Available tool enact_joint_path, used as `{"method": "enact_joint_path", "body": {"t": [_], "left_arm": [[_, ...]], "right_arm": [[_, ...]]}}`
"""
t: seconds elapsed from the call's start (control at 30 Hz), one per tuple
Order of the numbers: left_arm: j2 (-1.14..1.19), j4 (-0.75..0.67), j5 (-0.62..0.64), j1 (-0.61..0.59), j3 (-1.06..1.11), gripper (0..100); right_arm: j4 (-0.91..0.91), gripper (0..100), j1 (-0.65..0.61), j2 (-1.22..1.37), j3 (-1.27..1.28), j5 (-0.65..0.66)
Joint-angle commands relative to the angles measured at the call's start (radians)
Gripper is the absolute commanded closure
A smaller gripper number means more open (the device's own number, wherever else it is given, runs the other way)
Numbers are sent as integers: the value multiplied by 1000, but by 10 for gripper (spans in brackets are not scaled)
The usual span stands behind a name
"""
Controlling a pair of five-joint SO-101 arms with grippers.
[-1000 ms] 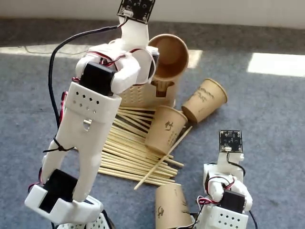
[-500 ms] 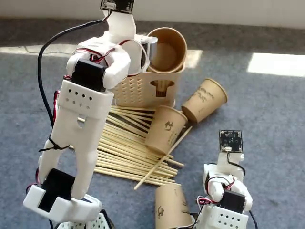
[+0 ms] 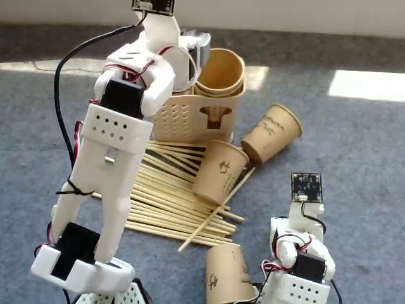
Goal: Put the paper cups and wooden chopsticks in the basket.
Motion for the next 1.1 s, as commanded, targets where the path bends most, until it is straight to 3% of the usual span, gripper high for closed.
{"method": "enact_joint_path", "body": {"t": [0.0,0.3,0.57,0.77,0.87,0.97,1.07], "left_arm": [[-15,-17,14,-13,-8,839],[-70,172,9,-19,-1,839],[-197,358,9,-105,2,840],[-232,559,-146,-140,4,845],[-232,641,-181,-171,12,912],[-240,664,-238,-209,79,998],[-240,660,-285,-257,177,994]], "right_arm": [[-15,993,10,-5,130,12],[-15,993,10,-5,130,12],[-15,993,10,-5,130,12],[-15,993,10,-5,130,12],[-15,993,10,-5,130,12],[-15,993,10,-5,130,12],[-15,993,10,-5,130,12]]}}
